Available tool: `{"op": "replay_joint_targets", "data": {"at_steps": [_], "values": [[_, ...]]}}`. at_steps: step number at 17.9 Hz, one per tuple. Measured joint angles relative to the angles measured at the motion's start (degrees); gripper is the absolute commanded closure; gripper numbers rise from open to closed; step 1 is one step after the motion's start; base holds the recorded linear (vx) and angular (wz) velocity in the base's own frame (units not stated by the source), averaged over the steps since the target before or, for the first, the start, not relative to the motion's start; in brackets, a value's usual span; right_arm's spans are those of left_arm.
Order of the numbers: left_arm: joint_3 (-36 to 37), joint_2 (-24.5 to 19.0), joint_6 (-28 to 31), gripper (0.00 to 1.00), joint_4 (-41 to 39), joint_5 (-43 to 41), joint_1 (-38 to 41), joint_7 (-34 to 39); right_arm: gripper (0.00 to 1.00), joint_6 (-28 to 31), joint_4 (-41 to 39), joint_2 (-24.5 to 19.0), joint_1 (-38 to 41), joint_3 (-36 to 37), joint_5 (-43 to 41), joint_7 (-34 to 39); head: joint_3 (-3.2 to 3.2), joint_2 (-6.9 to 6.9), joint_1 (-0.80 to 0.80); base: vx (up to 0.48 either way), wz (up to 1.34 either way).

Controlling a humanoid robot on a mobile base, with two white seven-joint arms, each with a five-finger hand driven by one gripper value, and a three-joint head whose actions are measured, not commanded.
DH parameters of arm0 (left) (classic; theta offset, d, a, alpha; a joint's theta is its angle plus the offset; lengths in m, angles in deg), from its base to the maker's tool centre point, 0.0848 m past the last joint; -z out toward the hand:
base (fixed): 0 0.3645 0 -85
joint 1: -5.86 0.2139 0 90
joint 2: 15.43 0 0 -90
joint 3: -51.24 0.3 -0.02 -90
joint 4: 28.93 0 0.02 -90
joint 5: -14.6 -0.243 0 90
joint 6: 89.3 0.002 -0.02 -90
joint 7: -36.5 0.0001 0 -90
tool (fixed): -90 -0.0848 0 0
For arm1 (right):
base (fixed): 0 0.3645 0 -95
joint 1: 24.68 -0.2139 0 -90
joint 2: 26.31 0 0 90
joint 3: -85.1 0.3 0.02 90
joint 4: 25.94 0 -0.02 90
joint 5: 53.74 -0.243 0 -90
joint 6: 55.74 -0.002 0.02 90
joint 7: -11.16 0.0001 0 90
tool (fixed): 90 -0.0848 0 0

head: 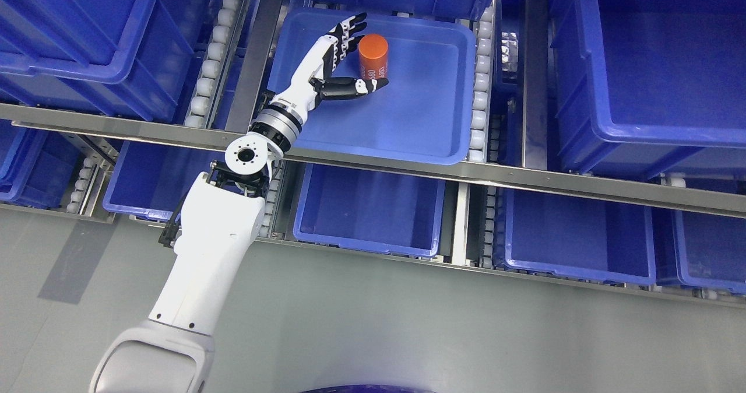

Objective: Grab orange capacitor from left shelf to right desk
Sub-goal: 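Close the left hand around the orange capacitor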

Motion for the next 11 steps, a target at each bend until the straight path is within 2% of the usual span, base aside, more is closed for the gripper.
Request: {"op": "replay_joint_targets", "data": {"at_steps": [3, 5, 11], "values": [[0.7, 0.0, -0.6, 0.31, 2.5, 0.7, -1.3, -1.1, 0.0, 0.0, 0.0, 0.0, 0.0, 0.0, 0.0, 0.0, 0.0, 0.0, 0.0, 0.036, 0.01], [1.0, 0.0, -1.5, 0.35, 3.8, 1.1, -1.8, -2.1, 0.0, 0.0, 0.0, 0.0, 0.0, 0.0, 0.0, 0.0, 0.0, 0.0, 0.0, 0.072, 0.06], [2.4, 0.0, -2.7, 0.37, 6.7, 2.2, -2.5, -3.3, 0.0, -0.1, 0.0, 0.0, 0.0, 0.0, 0.0, 0.0, 0.0, 0.0, 0.0, 0.045, 0.04]]}}
